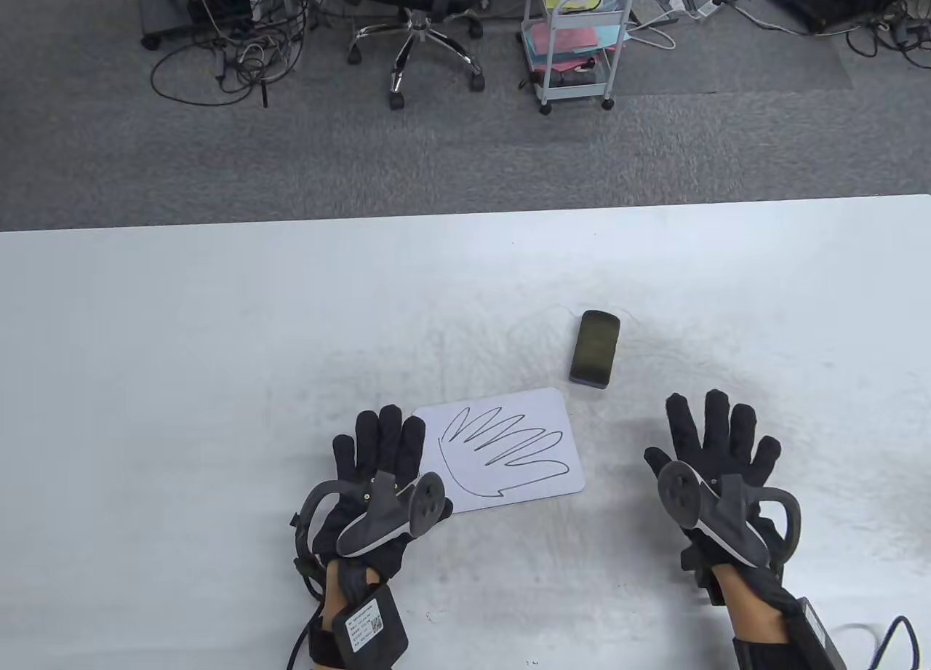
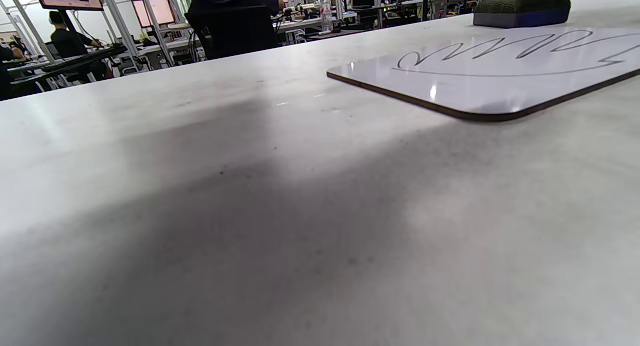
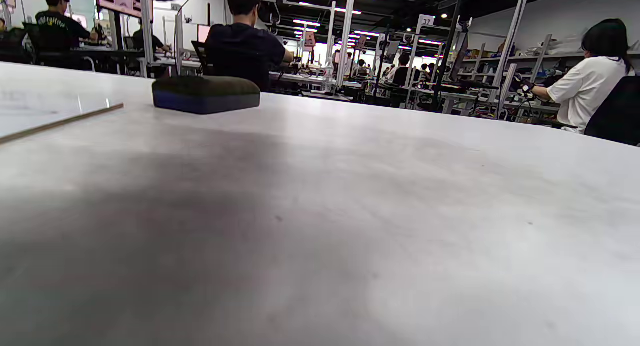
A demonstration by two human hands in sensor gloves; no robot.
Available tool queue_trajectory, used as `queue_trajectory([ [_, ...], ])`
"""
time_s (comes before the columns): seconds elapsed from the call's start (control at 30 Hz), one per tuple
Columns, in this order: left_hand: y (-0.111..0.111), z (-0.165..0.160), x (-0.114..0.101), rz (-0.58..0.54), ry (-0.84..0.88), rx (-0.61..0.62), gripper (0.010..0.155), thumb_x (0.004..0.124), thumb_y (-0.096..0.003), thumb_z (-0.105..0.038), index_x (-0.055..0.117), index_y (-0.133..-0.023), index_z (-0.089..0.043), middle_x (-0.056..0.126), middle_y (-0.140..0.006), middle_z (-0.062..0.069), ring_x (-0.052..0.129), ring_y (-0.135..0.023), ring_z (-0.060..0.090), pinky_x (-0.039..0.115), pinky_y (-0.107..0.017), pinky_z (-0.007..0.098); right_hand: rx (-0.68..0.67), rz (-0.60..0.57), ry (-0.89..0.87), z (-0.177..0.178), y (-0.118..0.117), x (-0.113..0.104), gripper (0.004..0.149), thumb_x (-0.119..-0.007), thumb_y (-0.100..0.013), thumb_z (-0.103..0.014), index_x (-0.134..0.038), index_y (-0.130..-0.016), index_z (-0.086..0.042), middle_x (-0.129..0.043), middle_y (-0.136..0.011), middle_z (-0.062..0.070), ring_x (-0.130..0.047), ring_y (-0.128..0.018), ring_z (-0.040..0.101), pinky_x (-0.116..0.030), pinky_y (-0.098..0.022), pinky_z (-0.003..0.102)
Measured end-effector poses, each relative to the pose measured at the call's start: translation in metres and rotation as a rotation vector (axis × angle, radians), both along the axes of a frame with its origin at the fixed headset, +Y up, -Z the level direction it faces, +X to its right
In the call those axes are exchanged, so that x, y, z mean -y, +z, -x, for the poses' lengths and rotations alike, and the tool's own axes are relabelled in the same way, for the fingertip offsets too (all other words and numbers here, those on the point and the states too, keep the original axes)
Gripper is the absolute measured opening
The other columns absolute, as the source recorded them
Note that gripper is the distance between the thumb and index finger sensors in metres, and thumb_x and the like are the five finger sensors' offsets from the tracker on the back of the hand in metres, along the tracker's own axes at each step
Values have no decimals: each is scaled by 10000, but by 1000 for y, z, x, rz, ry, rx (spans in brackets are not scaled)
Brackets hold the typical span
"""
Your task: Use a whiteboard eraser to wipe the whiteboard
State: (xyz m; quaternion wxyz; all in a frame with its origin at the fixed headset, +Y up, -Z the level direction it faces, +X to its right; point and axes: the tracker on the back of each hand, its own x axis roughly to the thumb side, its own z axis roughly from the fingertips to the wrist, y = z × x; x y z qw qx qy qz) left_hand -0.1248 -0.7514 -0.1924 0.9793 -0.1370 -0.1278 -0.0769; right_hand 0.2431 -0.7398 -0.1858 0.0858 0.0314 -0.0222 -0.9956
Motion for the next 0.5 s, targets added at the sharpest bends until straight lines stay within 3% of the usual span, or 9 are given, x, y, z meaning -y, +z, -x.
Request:
queue_trajectory([
  [0.5,0,-1,0,10,13,12,1067,546,-433,-742,6,-1127,-139,-51,-1167,223,11,-1040,512,224,-753,665,7,17,-51,0,-2,-1,687,-391,-663,-590,-136,-1201,-248,-140,-1280,279,-257,-1124,600,-351,-717,808],
])
